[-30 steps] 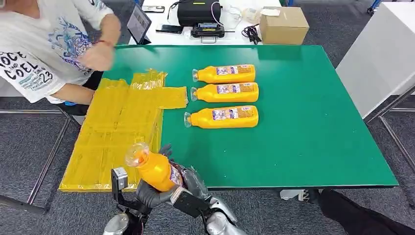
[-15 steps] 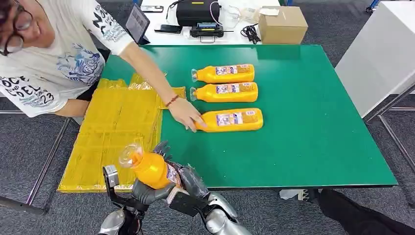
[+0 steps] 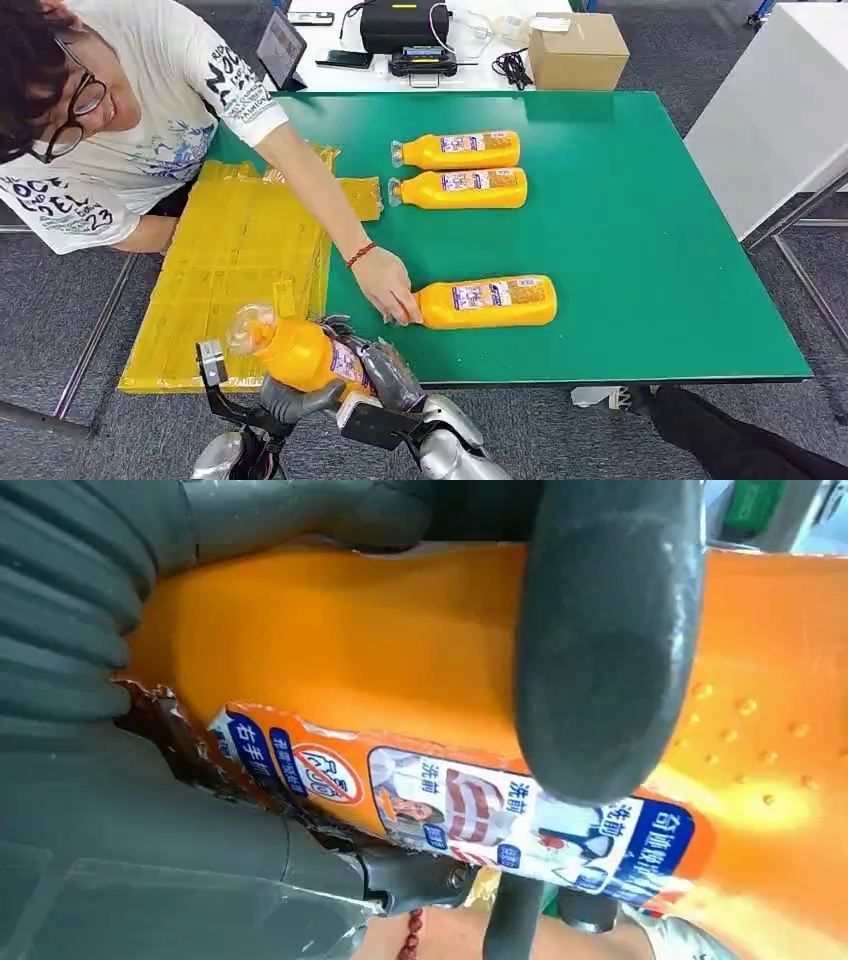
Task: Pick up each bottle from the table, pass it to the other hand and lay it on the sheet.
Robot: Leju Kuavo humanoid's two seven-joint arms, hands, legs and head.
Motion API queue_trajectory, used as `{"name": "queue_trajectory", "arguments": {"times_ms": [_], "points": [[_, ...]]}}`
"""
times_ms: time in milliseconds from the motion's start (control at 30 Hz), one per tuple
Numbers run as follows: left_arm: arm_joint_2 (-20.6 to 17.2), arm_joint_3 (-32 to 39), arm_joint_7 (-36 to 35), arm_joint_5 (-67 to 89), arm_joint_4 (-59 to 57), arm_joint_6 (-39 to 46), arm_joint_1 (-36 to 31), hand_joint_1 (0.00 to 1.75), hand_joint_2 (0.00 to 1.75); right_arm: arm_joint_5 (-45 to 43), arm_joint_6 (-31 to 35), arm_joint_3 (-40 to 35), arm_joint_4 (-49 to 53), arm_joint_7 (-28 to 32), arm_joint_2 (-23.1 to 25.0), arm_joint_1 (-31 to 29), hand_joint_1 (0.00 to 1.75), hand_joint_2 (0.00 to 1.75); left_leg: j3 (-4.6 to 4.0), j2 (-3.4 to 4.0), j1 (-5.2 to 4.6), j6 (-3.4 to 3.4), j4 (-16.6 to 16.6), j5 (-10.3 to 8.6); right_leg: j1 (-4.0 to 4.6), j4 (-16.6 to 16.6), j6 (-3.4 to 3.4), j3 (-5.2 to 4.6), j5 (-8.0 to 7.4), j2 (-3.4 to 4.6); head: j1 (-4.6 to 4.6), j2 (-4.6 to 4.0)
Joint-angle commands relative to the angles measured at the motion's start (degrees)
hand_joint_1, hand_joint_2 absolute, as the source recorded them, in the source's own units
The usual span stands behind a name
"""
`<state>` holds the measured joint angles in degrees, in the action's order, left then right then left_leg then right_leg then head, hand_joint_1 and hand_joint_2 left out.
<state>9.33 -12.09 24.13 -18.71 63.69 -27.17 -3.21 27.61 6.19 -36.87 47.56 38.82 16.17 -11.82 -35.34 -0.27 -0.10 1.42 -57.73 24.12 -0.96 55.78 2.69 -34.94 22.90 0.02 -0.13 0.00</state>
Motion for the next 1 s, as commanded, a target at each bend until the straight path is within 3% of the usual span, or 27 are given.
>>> {"name": "queue_trajectory", "arguments": {"times_ms": [33, 300, 333, 367, 400, 467, 533, 633, 800, 1000], "points": [[0.76, -6.23, -0.14, 0.09, -0.71, -2.91, -3.72, 1.75, 1.75, 1.01, -0.50, -4.57, -3.65, -1.13, -0.82, 0.44, 1.75, 1.75, 0.34, -0.27, 0.09, -0.09, -0.02, 0.14, 0.11, -0.01, -0.12, 0.45, 0.22, -0.30, 0.00, 0.00], [1.42, -5.31, 0.98, 4.32, 2.99, 3.25, -2.94, 1.75, 1.75, 1.69, 1.78, -3.76, -1.96, -0.75, -1.08, 1.24, 1.73, 1.75, 0.13, -0.24, 0.07, -0.05, -0.02, 0.06, 0.08, -0.01, -0.08, 0.22, 0.13, -0.27, 0.00, 0.00], [1.57, -4.97, 0.75, 4.57, 3.42, 4.24, -2.69, 1.75, 1.75, 1.69, 2.76, -3.21, -0.63, -1.14, -1.35, 1.65, 1.08, 1.75, 0.23, -0.29, 0.09, -0.07, -0.07, 0.13, 0.10, 0.02, -0.10, 0.35, 0.21, -0.32, 0.00, 0.00], [1.67, -4.55, 0.72, 4.80, 4.01, 5.05, -2.26, 1.75, 1.75, 2.17, 4.74, -2.48, 0.77, -2.23, -1.47, 2.05, 0.00, 1.75, 0.08, -0.25, 0.04, -0.04, -0.01, 0.03, 0.04, 0.00, -0.06, 0.17, 0.11, -0.27, 0.00, 0.00], [1.66, -3.99, 0.88, 5.51, 5.00, 6.27, -1.56, 1.75, 1.75, 2.68, 6.36, -1.66, 2.79, -3.77, -1.76, 2.38, 0.00, 0.00, 0.04, -0.20, 0.03, -0.03, 0.00, 0.02, 0.04, -0.01, -0.05, 0.11, 0.08, -0.22, 0.00, 0.00], [1.53, -3.49, 1.59, 6.99, 6.21, 7.94, -1.02, 1.75, 1.75, 4.96, 12.05, -0.73, 7.01, -3.57, -2.41, 2.92, 0.00, 0.00, 0.03, -0.15, 0.02, -0.03, -0.02, 0.04, 0.03, 0.01, -0.05, 0.09, 0.08, -0.17, -0.02, 0.00], [1.49, -2.21, 2.99, 10.66, 9.22, 12.54, 0.11, 1.75, 1.75, 6.57, 15.94, 0.89, 19.87, -5.57, -4.62, 5.83, 0.00, 0.00, 0.05, -0.17, 0.05, -0.04, -0.04, 0.07, 0.06, 0.01, -0.06, 0.15, 0.11, -0.19, 0.02, 0.00], [1.63, -0.05, 4.54, 16.15, 12.65, 18.80, 0.81, 1.75, 1.75, 7.07, 16.44, 3.83, 32.20, -9.20, -6.96, 9.00, 0.00, 0.00, -0.06, -0.21, 0.03, -0.03, -0.06, 0.05, 0.04, 0.03, -0.05, 0.06, 0.09, -0.19, 0.02, 0.00], [2.55, 3.57, 6.06, 21.63, 14.65, 27.06, 0.72, 1.75, 1.75, 6.33, 16.39, 8.99, 36.72, -9.23, -7.57, 11.87, 0.00, 0.00, -0.01, -0.31, 0.00, -0.03, 0.02, 0.04, 0.00, -0.01, -0.05, 0.16, 0.08, -0.16, 0.04, 0.00], [2.74, 4.86, 6.46, 22.18, 14.45, 28.84, 0.07, 1.75, 1.75, 5.96, 16.22, 9.72, 36.62, -8.87, -7.36, 12.12, 0.00, 0.00, 0.02, -0.20, 0.03, -0.09, 0.00, 0.10, 0.04, -0.01, -0.07, 0.13, 0.05, -0.09, -0.02, 0.00]]}}
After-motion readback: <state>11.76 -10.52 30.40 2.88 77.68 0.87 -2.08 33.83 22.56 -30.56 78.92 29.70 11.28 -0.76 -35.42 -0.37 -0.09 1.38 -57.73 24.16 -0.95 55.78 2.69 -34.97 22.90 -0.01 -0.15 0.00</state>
